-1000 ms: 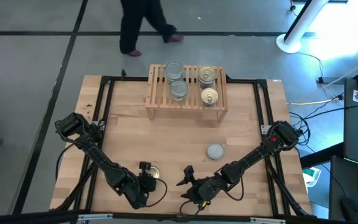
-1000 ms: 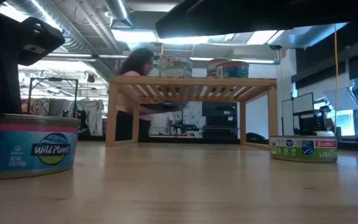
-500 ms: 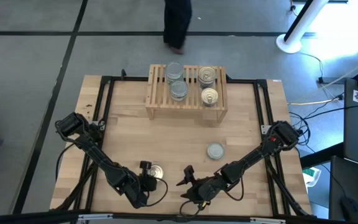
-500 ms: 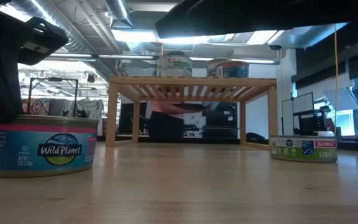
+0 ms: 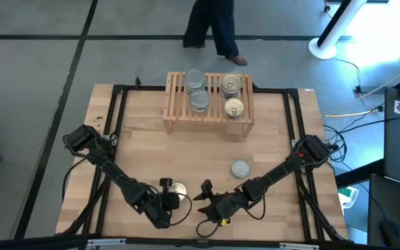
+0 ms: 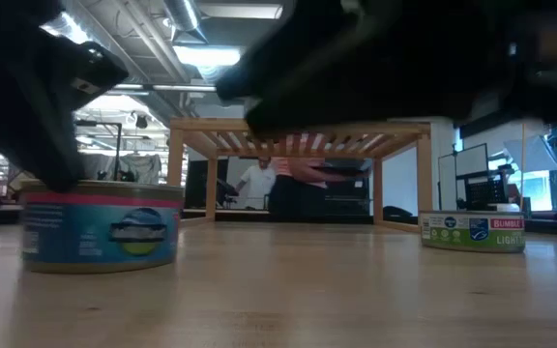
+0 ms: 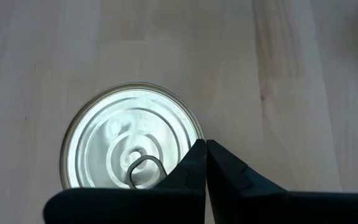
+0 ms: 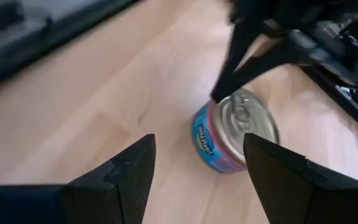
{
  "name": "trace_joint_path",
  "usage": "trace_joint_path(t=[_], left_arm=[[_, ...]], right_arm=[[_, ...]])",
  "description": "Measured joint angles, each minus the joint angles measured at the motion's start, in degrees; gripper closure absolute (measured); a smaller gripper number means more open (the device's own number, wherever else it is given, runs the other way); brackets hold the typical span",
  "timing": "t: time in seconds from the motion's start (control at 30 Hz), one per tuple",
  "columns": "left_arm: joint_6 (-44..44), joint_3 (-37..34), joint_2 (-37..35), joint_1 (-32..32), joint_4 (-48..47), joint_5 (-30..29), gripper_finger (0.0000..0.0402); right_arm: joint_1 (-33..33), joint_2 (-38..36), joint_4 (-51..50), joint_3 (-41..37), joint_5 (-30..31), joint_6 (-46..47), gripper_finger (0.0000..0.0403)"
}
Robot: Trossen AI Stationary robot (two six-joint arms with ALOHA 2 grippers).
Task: Stack canned seafood by type on shelf
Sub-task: Stack the blue pink tuna can on top of the blue pink tuna can on the shelf
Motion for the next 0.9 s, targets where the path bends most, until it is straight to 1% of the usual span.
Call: trace_joint_path(t=[0.2, 0.4, 0.53, 0.9], left_arm=[[-0.2, -0.1, 0.0, 2.4, 4.0, 0.0, 0.0401], [-0.2, -0.1, -0.1, 4.0, 6.3, -0.2, 0.0401], [-0.3, 0.0, -0.1, 4.7, 8.3, -0.1, 0.0401], [-2.2, 0.0, -0.2, 6.1, 8.5, -0.1, 0.0401]], right_arm=[[0.0, 4.0, 3.3, 0.0, 3.3, -9.8, 0.016], [0.0, 6.0, 4.7, -0.1, 9.2, -10.7, 0.016], [0.0, 6.7, 4.7, -0.1, 14.2, -10.7, 0.016], [0.1, 6.7, 4.3, -0.1, 14.7, -10.5, 0.016]])
